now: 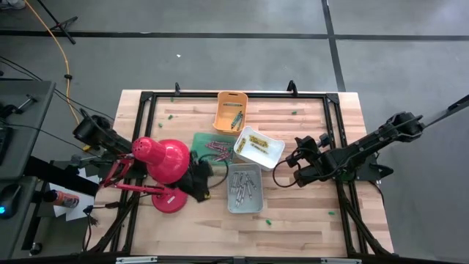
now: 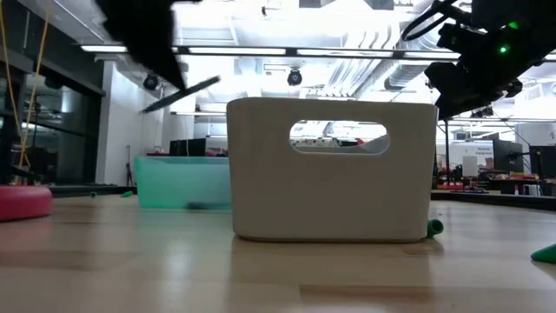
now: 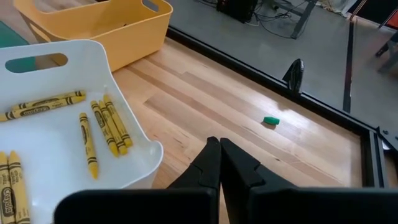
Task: Sort crayons
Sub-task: Put the blue crayon into the yellow bin
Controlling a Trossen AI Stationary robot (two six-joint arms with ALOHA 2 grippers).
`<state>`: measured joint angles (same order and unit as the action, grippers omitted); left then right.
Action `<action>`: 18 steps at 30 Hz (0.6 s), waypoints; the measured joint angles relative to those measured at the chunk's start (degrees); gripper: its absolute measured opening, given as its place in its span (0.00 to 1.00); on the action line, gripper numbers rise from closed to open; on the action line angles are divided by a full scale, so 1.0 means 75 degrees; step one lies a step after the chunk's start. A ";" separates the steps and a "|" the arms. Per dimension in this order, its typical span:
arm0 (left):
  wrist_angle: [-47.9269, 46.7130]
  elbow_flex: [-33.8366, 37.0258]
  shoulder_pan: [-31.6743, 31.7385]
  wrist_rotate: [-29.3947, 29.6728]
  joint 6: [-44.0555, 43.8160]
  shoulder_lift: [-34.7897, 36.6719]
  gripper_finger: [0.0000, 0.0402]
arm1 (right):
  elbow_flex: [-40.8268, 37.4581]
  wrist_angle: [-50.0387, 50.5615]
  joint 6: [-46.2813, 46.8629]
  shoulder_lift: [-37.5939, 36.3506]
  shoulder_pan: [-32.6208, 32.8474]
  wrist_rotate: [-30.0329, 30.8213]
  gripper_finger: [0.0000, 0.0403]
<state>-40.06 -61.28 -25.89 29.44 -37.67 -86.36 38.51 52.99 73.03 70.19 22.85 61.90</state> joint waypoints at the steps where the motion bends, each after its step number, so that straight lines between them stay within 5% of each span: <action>1: 0.0126 0.0000 0.0085 0.0419 0.0341 0.0121 0.00 | 0.0000 0.0000 0.0001 0.0000 0.0000 0.0012 0.00; 4: 0.0834 0.0037 0.0385 0.1503 0.1521 0.0490 0.00 | 0.0000 -0.0003 -0.0002 0.0001 0.0000 0.0068 0.00; 7: 0.2515 0.0375 0.0802 0.1789 0.2839 0.0764 0.00 | -0.0001 -0.0017 0.0001 0.0003 0.0000 0.0062 0.00; 12: 0.6980 0.1851 0.1692 0.0389 0.4704 0.0890 0.00 | -0.0001 -0.0023 -0.0002 0.0003 0.0000 0.0056 0.00; 18: 1.1289 0.3743 0.2636 -0.1392 0.5012 0.0720 0.00 | -0.0001 -0.0205 -0.0002 0.0003 0.0003 0.0000 0.00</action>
<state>44.61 -33.21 -6.12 19.01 -0.08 -80.95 38.50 51.45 73.01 70.22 22.87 61.90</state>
